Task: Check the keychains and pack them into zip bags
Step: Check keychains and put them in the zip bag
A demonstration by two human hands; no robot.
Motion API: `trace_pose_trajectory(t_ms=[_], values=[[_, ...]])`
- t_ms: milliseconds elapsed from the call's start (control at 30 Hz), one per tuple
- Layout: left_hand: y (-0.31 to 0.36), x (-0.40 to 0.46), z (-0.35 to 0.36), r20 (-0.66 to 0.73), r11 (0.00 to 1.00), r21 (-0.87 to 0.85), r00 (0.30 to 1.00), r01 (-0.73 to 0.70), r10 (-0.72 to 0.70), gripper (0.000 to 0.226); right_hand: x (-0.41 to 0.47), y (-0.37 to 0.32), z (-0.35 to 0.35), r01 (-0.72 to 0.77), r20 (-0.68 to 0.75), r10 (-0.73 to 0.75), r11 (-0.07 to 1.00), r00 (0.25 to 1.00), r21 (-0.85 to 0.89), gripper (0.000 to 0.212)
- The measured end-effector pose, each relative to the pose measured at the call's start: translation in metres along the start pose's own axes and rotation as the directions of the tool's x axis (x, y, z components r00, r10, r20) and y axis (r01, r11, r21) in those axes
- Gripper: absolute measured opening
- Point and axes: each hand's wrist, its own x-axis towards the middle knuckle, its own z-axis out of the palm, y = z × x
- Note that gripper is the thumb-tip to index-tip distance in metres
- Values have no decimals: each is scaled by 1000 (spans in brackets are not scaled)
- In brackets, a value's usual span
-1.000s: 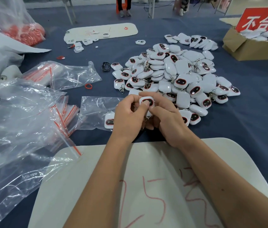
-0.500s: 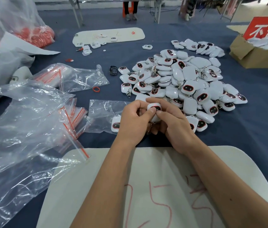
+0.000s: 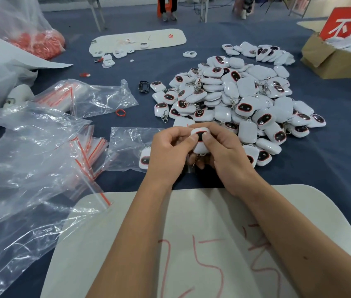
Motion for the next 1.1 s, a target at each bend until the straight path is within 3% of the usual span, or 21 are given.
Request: trace_pose_trajectory(t_ms=[233,500,600,667,733,800,967,1100], values=[[3,-3,0,-10,997,-70,1000,-12,11,13,-2,0,0,40,-1,-40,999,999,35,29],[-2,4,-4,-276,997,-15,959,-78,71,13,1,6,-1,38,-8,-39,999,999,-20,39],[1,5,-12,-426,988,-3,894,-157,141,15,1,6,-3,22,-14,-22,1000,1000,8,38],[4,3,-18,-537,965,33,810,-259,236,15,1,7,-4,30,-10,-30,999,999,-11,36],[8,0,-22,-611,926,183,700,-331,371,16,1,8,-4,40,-11,-41,998,999,-39,33],[8,-2,-23,-583,871,383,650,-308,486,14,2,9,-3,38,-14,-38,999,999,-36,33],[0,-2,-11,-261,650,747,838,-139,479,11,3,9,-3,55,-72,-58,998,996,-43,33],[-3,-3,-7,-172,524,844,869,-114,464,26,3,7,-3,34,-111,-46,994,993,-102,31]])
